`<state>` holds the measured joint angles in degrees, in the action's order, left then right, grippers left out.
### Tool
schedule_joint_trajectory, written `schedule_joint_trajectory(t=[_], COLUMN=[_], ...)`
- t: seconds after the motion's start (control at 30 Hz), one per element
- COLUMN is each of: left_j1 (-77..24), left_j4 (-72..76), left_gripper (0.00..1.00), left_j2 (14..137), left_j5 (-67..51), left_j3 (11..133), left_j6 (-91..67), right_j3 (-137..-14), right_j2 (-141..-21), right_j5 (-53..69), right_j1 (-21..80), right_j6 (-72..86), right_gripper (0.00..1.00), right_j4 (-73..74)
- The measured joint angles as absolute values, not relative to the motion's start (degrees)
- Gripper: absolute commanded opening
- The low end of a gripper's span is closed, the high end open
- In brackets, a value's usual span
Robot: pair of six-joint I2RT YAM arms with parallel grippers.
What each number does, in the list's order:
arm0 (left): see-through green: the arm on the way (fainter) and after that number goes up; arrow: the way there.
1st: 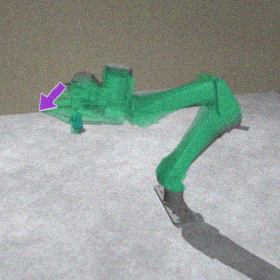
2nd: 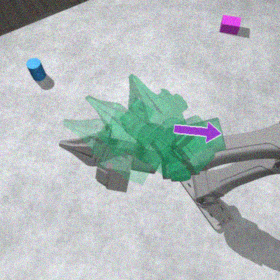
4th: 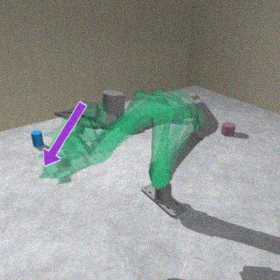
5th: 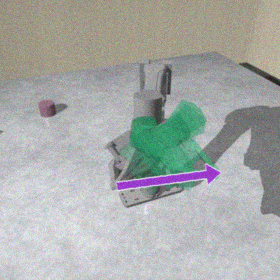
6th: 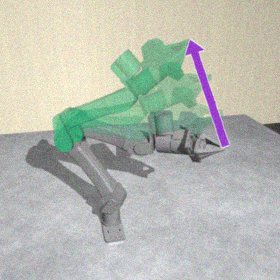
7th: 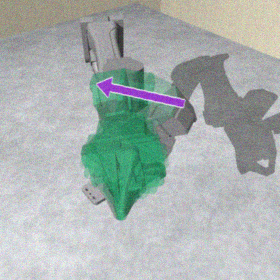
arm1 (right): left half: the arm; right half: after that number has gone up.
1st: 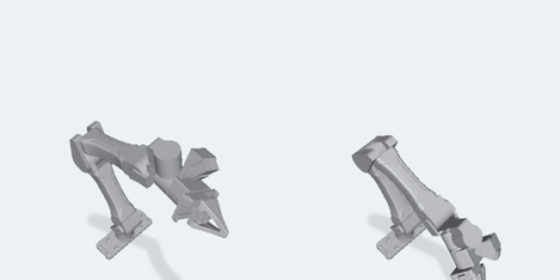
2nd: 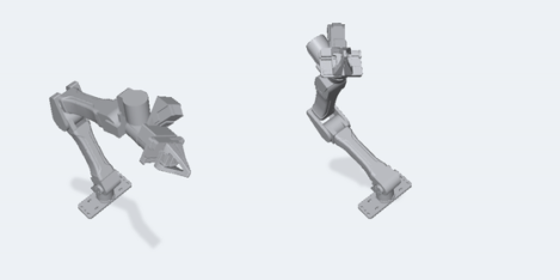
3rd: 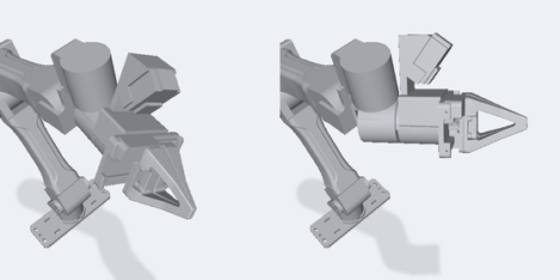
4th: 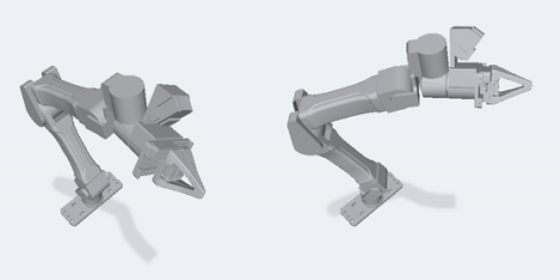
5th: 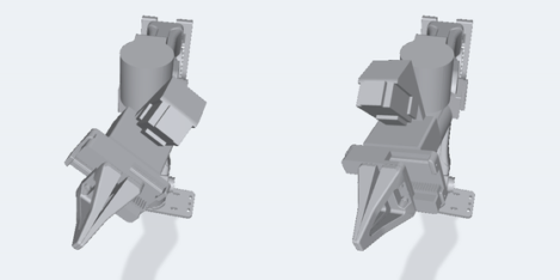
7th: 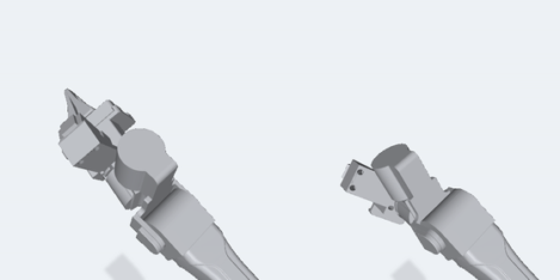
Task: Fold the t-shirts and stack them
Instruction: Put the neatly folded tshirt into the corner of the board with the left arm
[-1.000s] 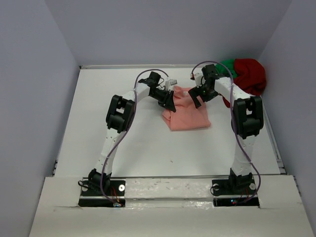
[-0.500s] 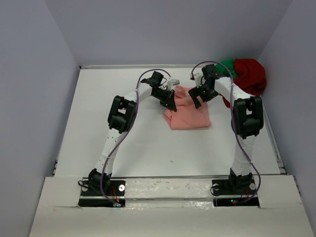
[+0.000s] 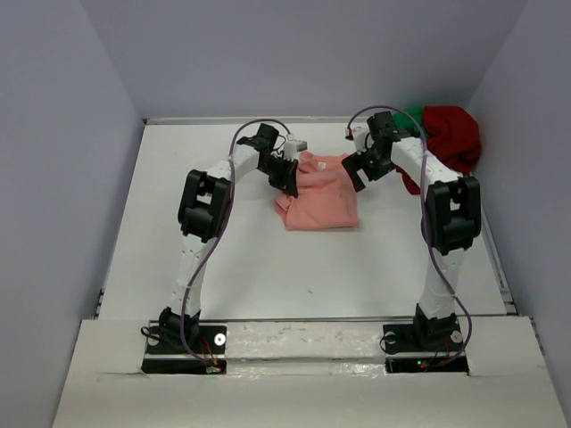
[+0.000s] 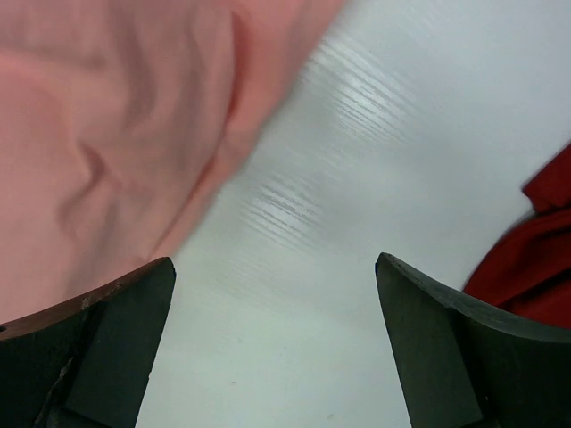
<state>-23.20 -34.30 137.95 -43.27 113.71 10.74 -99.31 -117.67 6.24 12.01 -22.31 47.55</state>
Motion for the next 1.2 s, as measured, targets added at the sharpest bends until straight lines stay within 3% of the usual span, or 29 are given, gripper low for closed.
schedule_joint_trajectory(t=[0.67, 1.2], left_j1=[-16.3, -7.2], left_j4=[-38.5, -40.8], left_gripper=[0.0, 0.0], left_j2=[125.7, 123.1], left_j5=[-28.5, -19.5], left_j3=[101.7, 101.3], left_j6=[17.3, 20.3], right_j3=[-97.6, -94.0], right_j2=[-111.2, -108.9], right_j5=[7.5, 9.0], right_j1=[12.0, 12.0], right_j6=[-22.7, -23.0], right_gripper=[1.0, 1.0], right_j4=[47.5, 47.3])
